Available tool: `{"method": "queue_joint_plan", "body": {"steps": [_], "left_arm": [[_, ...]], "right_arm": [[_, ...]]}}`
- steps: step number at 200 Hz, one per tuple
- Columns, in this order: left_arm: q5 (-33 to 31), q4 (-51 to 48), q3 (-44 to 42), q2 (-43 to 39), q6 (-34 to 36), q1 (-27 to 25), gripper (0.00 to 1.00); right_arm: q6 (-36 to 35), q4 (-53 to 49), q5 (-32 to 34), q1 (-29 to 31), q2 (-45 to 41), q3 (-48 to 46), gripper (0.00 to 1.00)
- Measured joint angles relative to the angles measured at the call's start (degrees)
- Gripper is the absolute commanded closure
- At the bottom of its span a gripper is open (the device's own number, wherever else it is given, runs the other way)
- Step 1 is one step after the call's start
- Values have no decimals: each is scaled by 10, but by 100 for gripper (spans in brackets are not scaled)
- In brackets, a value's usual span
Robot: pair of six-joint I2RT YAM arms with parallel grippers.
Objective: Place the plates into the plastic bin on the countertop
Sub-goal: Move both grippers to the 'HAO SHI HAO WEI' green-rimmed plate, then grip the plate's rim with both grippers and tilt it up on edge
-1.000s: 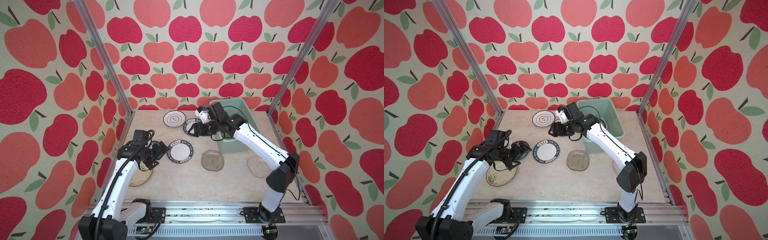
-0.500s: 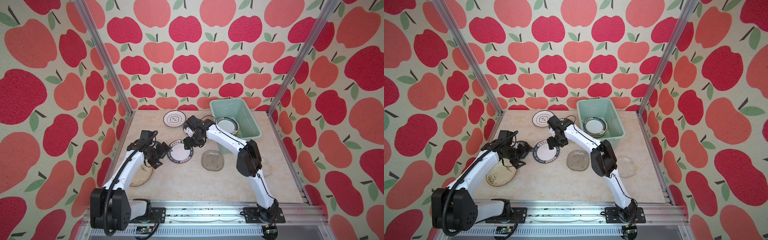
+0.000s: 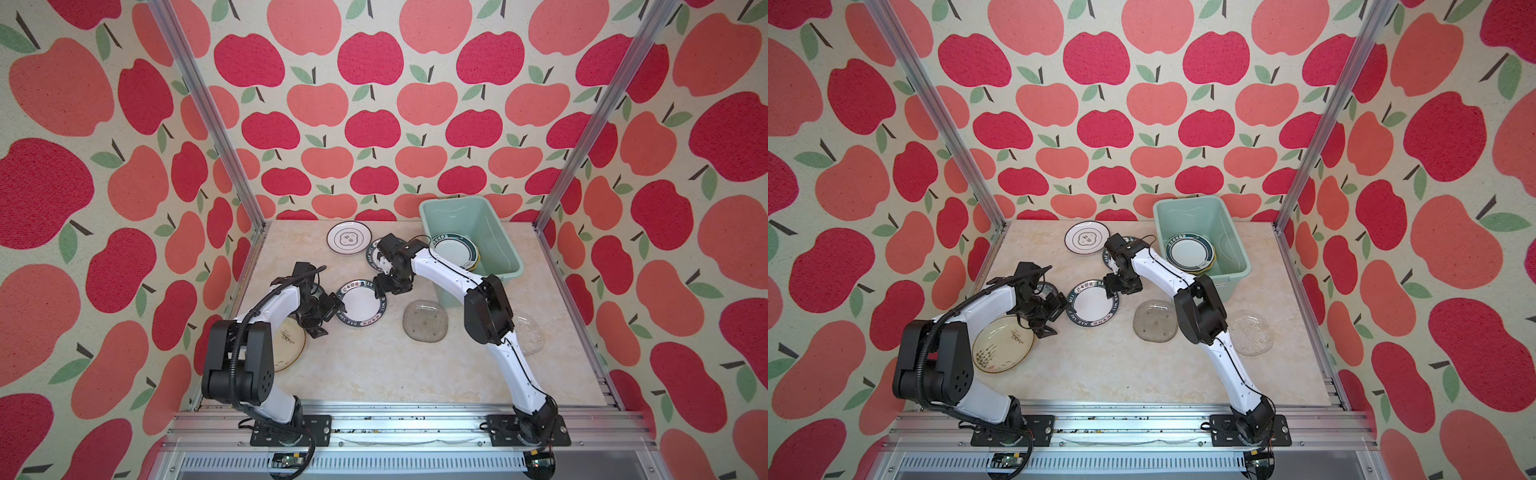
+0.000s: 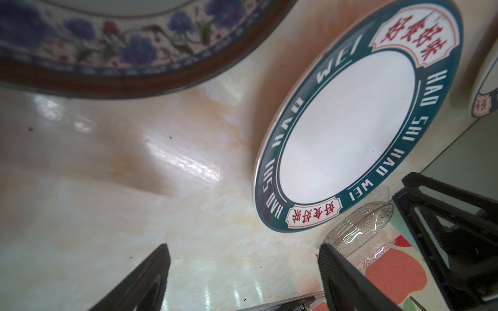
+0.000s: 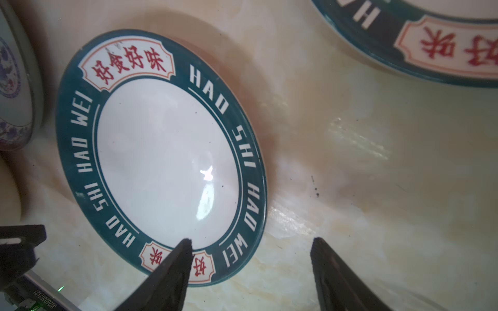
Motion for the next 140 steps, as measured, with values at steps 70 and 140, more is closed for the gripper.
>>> {"method": "queue_joint_plan", "body": {"steps": [70, 140], "left_arm": [[1, 9, 35, 51, 14, 4, 23], [11, 41, 36, 71, 13, 4, 41]], "right_arm": [[24, 29, -66, -7, 32, 13, 32], [46, 85, -132, -12, 29, -21, 38]]}}
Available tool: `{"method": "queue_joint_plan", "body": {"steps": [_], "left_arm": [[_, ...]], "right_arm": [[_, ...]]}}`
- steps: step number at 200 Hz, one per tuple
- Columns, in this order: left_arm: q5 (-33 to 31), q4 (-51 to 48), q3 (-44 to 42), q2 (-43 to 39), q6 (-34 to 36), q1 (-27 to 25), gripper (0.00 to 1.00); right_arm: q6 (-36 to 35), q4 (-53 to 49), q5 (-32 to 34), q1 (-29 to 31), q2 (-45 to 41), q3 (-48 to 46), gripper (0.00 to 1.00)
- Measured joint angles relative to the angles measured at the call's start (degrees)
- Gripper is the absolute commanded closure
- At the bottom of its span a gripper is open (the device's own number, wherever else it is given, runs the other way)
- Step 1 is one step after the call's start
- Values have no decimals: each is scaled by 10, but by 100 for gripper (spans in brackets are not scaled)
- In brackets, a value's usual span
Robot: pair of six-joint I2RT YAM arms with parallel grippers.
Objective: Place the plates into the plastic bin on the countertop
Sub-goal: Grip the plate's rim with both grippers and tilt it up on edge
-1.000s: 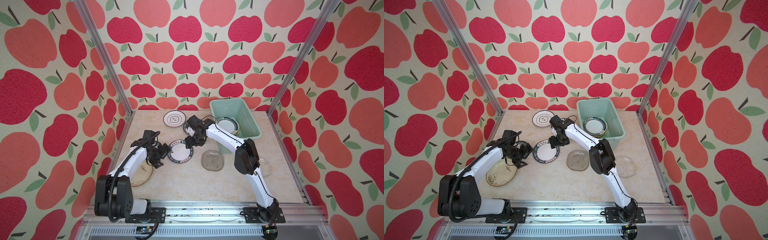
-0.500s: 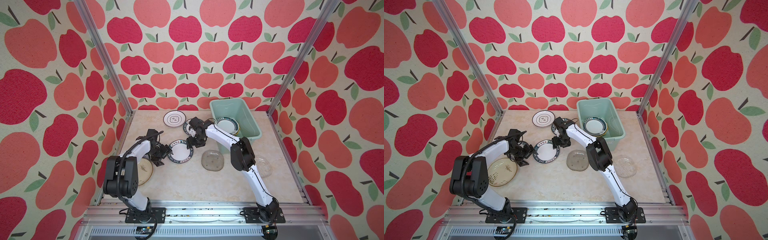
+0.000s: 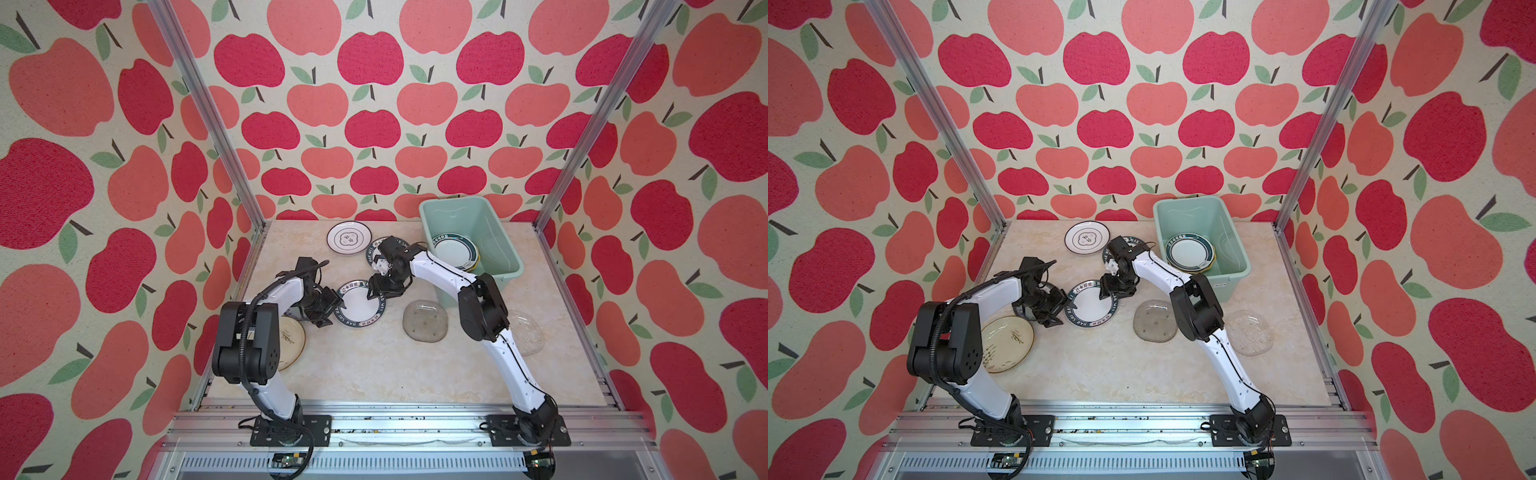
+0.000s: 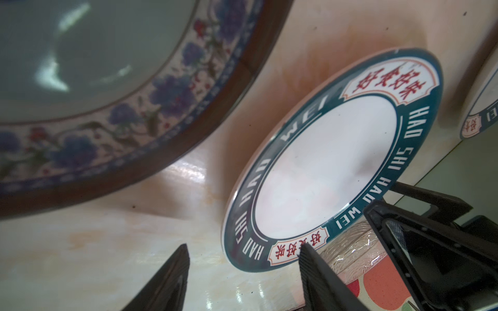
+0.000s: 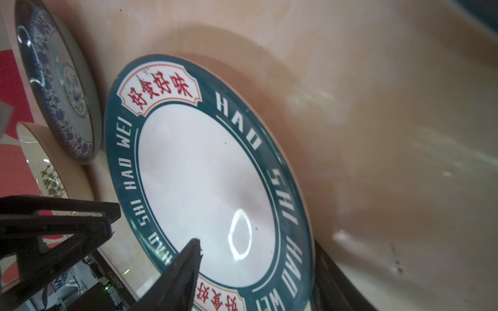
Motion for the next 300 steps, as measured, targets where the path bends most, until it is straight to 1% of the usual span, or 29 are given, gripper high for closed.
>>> {"method": "queue_joint_plan", "body": {"steps": [15, 36, 85, 142, 176, 216, 277, 287, 300], "left_arm": [[1, 5, 0, 5, -1, 0, 44], [3, 11, 0, 11, -3, 0, 52], [4, 18, 0, 13, -5, 0, 67], [0, 18, 0, 13, -7, 0, 79], [0, 18, 0, 13, -7, 0, 80], [1, 18, 0, 13, -11, -1, 80], [11, 19, 0, 13, -15, -9, 79], [11, 18, 0, 13, -15, -10, 78], [13, 19, 0, 12, -16, -10, 71]], "right_arm": [[5, 14, -11, -3, -5, -14, 40], [12, 33, -23, -7, -12, -33, 42], [19, 62, -29, -10, -24, -62, 48], [38, 100, -27, -16, -46, -109, 58], [56, 126, -28, -17, -57, -134, 65], [72, 147, -32, -17, -67, -139, 72], [82, 173, -44, -17, -99, -142, 87], [84, 174, -44, -17, -101, -142, 88], [88, 175, -44, -17, -102, -142, 90]]}}
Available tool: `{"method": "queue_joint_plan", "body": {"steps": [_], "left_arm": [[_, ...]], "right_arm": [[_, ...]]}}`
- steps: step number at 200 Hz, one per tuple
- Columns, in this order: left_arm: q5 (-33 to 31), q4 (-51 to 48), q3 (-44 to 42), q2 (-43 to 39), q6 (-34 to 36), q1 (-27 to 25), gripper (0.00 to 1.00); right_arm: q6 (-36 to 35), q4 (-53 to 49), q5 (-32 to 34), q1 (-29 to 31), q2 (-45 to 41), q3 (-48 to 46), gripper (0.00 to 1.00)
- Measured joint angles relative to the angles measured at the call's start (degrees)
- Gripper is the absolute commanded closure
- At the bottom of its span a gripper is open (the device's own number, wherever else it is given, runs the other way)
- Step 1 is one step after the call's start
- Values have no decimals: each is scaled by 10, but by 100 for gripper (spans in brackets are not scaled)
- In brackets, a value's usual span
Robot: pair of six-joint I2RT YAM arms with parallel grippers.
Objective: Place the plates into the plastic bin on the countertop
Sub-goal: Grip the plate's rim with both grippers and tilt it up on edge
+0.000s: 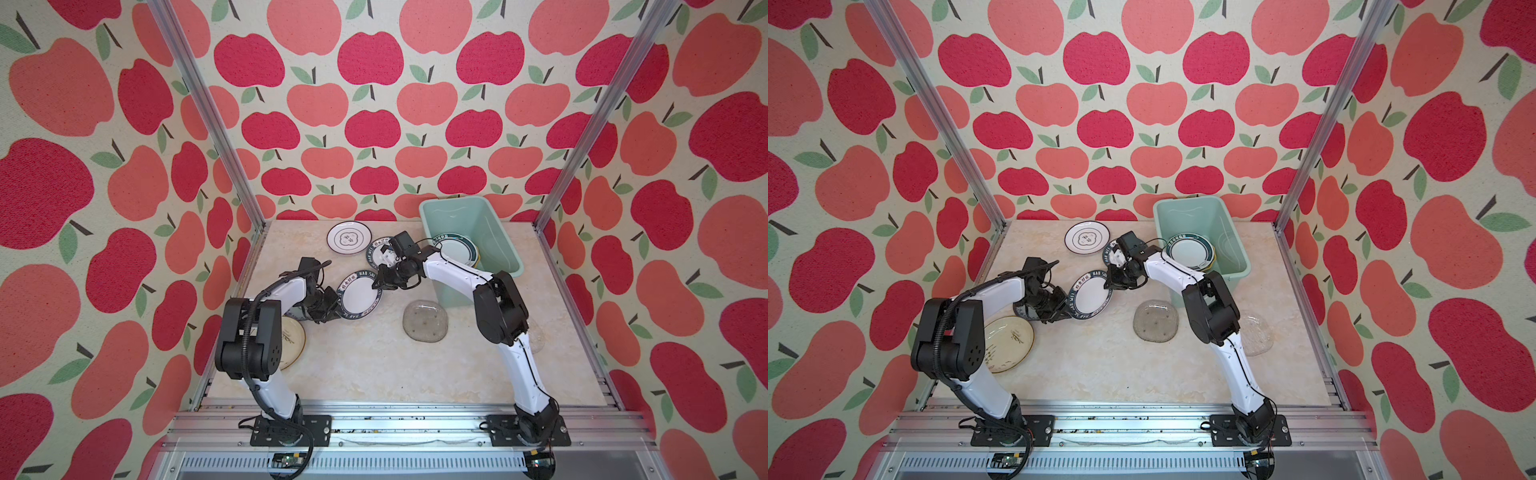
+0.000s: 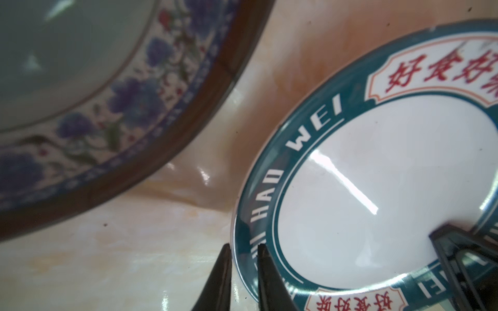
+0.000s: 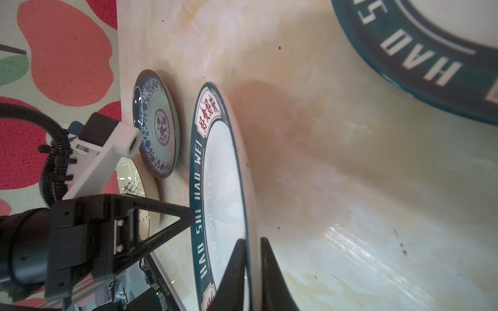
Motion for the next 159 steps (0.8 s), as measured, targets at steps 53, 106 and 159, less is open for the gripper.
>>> {"method": "queue_joint_plan", "body": {"steps": [53, 106, 159], "left_arm": [[-7, -11, 6, -88, 2, 0, 39], [-13, -13, 12, -247, 29, 5, 23], [60, 88, -25, -363, 24, 8, 29]], "right_arm": [[28, 1, 6, -2, -45, -24, 92], [61, 17, 6, -20, -146, -27, 93], [85, 29, -32, -27, -232, -42, 94]]}}
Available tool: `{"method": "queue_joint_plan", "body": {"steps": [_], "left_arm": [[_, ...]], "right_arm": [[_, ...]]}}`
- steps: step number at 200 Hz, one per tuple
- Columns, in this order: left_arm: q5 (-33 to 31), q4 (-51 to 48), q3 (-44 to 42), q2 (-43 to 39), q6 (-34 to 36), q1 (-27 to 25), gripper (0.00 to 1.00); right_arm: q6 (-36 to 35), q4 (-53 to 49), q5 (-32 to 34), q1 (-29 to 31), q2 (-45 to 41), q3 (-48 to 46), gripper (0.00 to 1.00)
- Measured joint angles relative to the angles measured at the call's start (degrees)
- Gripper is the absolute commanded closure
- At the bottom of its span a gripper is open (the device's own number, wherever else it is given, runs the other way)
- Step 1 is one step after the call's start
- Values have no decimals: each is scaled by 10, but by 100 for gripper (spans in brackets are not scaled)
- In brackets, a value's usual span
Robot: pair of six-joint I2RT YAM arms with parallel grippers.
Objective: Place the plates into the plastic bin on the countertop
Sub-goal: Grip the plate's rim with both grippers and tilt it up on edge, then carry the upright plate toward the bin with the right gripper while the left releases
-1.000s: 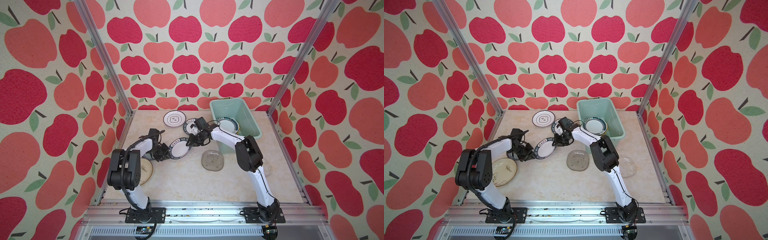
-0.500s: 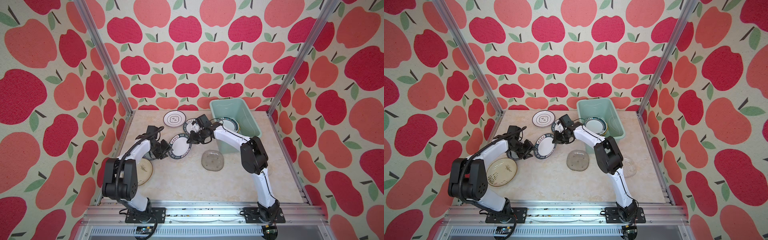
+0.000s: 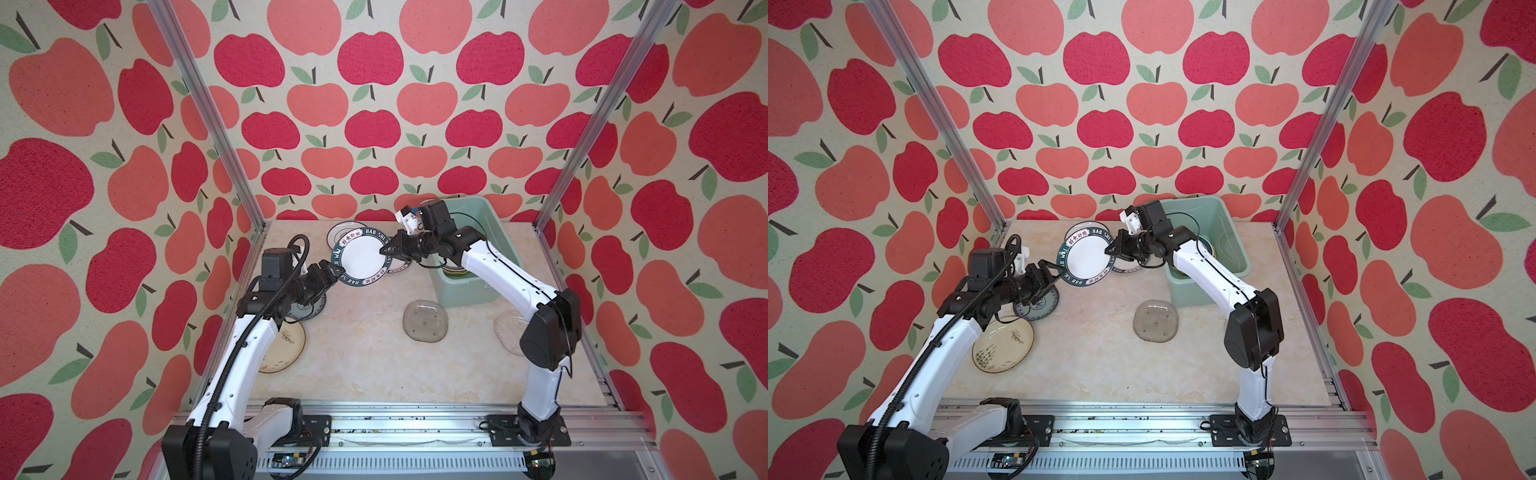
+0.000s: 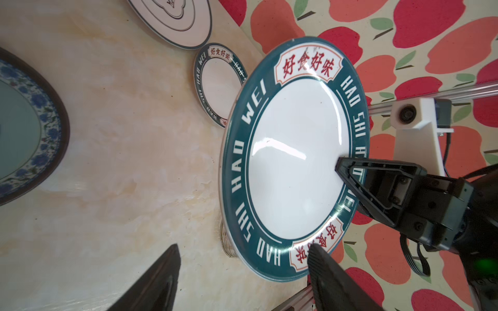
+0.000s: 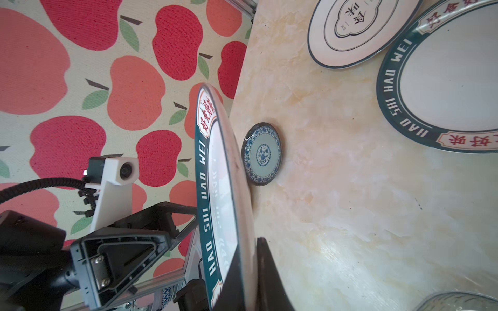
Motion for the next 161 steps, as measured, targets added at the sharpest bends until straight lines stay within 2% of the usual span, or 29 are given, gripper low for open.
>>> {"method": "queue_joint_plan", "body": {"steps": [28, 78, 107, 161], "left_arm": [[42, 57, -25, -5, -30, 0, 43], [85, 168, -70, -3, -107, 0, 54], [115, 228, -74, 19, -154, 1, 65], [140, 245, -78, 26, -183, 3, 86]], "right_arm": [[20, 25, -28, 0, -38, -43, 94], [60, 64, -50, 0, -66, -104, 95], [75, 86, -54, -2, -68, -117, 94], [98, 122, -60, -3, -74, -132, 90]]}}
